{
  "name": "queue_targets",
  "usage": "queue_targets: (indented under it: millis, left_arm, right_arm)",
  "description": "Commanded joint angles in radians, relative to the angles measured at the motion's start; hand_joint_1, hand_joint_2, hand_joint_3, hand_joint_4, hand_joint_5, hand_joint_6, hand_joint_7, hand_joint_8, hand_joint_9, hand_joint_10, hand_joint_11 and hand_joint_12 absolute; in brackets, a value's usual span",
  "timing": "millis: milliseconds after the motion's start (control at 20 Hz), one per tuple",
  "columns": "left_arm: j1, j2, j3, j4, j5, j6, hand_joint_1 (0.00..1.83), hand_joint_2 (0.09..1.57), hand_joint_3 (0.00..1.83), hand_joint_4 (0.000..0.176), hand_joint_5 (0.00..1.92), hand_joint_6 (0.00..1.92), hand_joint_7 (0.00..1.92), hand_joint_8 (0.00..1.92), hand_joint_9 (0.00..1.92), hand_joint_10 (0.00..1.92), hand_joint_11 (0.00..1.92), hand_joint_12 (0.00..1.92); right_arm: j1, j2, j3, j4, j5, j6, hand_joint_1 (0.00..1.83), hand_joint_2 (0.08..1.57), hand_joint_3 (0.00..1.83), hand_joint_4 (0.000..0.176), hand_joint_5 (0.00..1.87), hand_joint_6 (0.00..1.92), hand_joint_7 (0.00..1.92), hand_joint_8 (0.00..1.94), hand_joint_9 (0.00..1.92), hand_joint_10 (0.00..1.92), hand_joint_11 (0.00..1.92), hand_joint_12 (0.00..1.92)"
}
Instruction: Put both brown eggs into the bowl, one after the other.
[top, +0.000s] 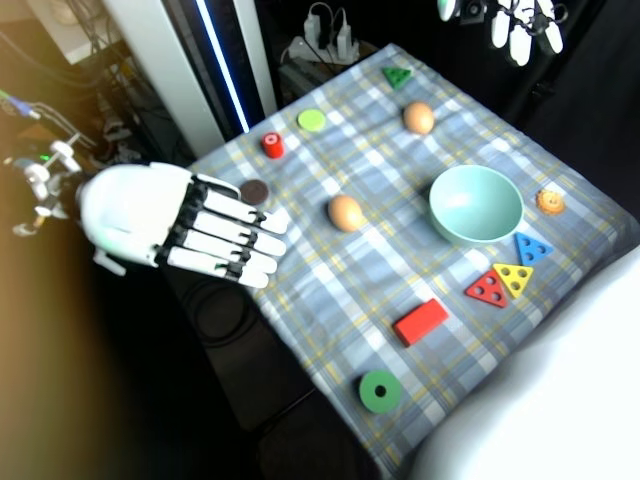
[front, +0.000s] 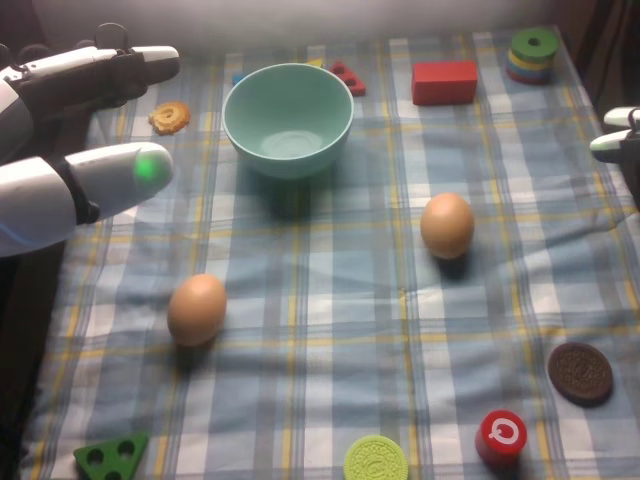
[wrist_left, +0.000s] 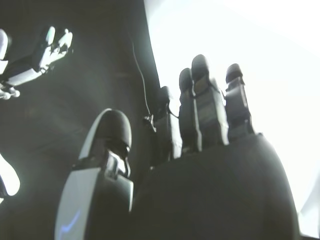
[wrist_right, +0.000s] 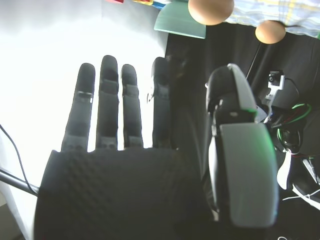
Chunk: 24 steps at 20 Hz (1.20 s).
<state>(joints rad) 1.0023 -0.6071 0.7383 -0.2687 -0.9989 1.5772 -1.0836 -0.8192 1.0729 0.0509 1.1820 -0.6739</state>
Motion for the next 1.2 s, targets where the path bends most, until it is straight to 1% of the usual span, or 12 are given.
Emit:
queue_targets:
  millis: [0, 100, 150, 250, 300, 350, 500, 550, 650, 750, 850, 1150]
  left_arm:
    - [-0.004, -0.001, -0.003, 0.003, -0.115, -0.004, 0.22, 1.17, 0.0, 0.176, 0.37, 0.0, 0.42, 0.01, 0.42, 0.02, 0.02, 0.9]
    - [-0.002, -0.001, -0.003, 0.005, -0.087, -0.004, 0.28, 1.16, 0.0, 0.176, 0.35, 0.0, 0.46, 0.01, 0.49, 0.03, 0.05, 0.92]
    - [-0.002, -0.001, -0.002, 0.006, -0.075, -0.004, 0.49, 1.07, 0.0, 0.176, 0.32, 0.0, 0.43, 0.0, 0.45, 0.01, 0.01, 0.88]
    - [-0.002, -0.001, 0.007, 0.017, 0.009, -0.004, 0.57, 1.04, 0.0, 0.176, 0.28, 0.01, 0.38, 0.01, 0.38, 0.0, 0.0, 0.84]
    - [-0.002, -0.003, 0.011, 0.019, 0.044, 0.004, 0.69, 0.96, 0.0, 0.176, 0.29, 0.0, 0.41, 0.0, 0.41, 0.0, 0.0, 0.91]
    - [-0.003, -0.009, 0.009, 0.005, 0.072, 0.053, 0.77, 0.91, 0.0, 0.176, 0.26, 0.0, 0.43, 0.0, 0.46, 0.01, 0.04, 0.96]
    - [-0.02, -0.054, -0.01, -0.09, 0.148, 0.335, 0.87, 0.82, 0.0, 0.176, 0.27, 0.0, 0.44, 0.0, 0.5, 0.0, 0.0, 1.11]
    - [-0.024, -0.064, -0.012, -0.094, 0.17, 0.372, 0.85, 0.85, 0.01, 0.176, 0.28, 0.0, 0.42, 0.0, 0.47, 0.0, 0.0, 1.05]
    - [-0.032, -0.073, -0.005, -0.085, 0.211, 0.375, 0.88, 0.85, 0.0, 0.176, 0.29, 0.0, 0.4, 0.0, 0.43, 0.0, 0.0, 1.04]
    - [-0.045, -0.085, 0.008, -0.072, 0.26, 0.375, 0.94, 0.86, 0.0, 0.176, 0.31, 0.0, 0.45, 0.01, 0.49, 0.01, 0.0, 1.15]
    - [-0.058, -0.098, 0.019, -0.058, 0.298, 0.375, 0.96, 0.87, 0.0, 0.176, 0.22, 0.0, 0.53, 0.01, 0.54, 0.01, 0.02, 1.19]
    - [-0.103, -0.136, 0.054, -0.047, 0.389, 0.422, 1.06, 0.94, 0.0, 0.176, 0.32, 0.01, 0.6, 0.01, 0.58, 0.01, 0.0, 1.24]
  right_arm:
    - [0.006, 0.002, 0.004, 0.022, 0.115, 0.003, 0.66, 1.28, 0.0, 0.0, 0.5, 0.0, 0.45, 0.0, 0.47, 0.01, 0.24, 0.68]
    - [0.006, 0.003, 0.004, 0.021, 0.116, 0.003, 0.66, 1.29, 0.0, 0.0, 0.51, 0.0, 0.44, 0.0, 0.47, 0.0, 0.25, 0.62]
    - [0.007, 0.003, 0.004, 0.021, 0.116, 0.003, 0.66, 1.29, 0.0, 0.0, 0.51, 0.0, 0.45, 0.0, 0.49, 0.0, 0.3, 0.58]
    - [0.008, 0.003, 0.004, 0.02, 0.116, 0.003, 0.66, 1.3, 0.0, 0.0, 0.51, 0.0, 0.45, 0.0, 0.5, 0.0, 0.33, 0.56]
    - [0.009, 0.003, 0.004, 0.019, 0.116, 0.003, 0.66, 1.3, 0.0, 0.0, 0.51, 0.0, 0.45, 0.0, 0.49, 0.0, 0.31, 0.55]
    - [0.011, 0.003, 0.004, 0.018, 0.116, 0.003, 0.66, 1.29, 0.0, 0.0, 0.51, 0.0, 0.46, 0.0, 0.5, 0.0, 0.31, 0.55]
    - [0.012, 0.003, 0.004, 0.018, 0.116, 0.003, 0.66, 1.29, 0.0, 0.0, 0.52, 0.0, 0.47, 0.0, 0.5, 0.0, 0.3, 0.55]
    - [0.012, 0.004, 0.004, 0.017, 0.116, 0.003, 0.64, 1.29, 0.0, 0.0, 0.52, 0.0, 0.47, 0.0, 0.49, 0.0, 0.3, 0.56]
    - [0.013, 0.005, 0.004, 0.016, 0.116, 0.003, 0.67, 1.3, 0.0, 0.0, 0.52, 0.0, 0.48, 0.01, 0.53, 0.01, 0.34, 0.57]
    - [0.013, 0.005, 0.005, 0.016, 0.116, 0.003, 0.67, 1.29, 0.0, 0.0, 0.53, 0.0, 0.48, 0.0, 0.5, 0.0, 0.3, 0.57]
    - [0.013, 0.005, 0.005, 0.016, 0.115, 0.003, 0.67, 1.29, 0.0, 0.0, 0.53, 0.0, 0.47, 0.0, 0.51, 0.01, 0.31, 0.58]
    - [0.012, 0.004, 0.005, 0.015, 0.115, 0.003, 0.67, 1.28, 0.0, 0.0, 0.52, 0.0, 0.47, 0.0, 0.48, 0.0, 0.24, 0.69]
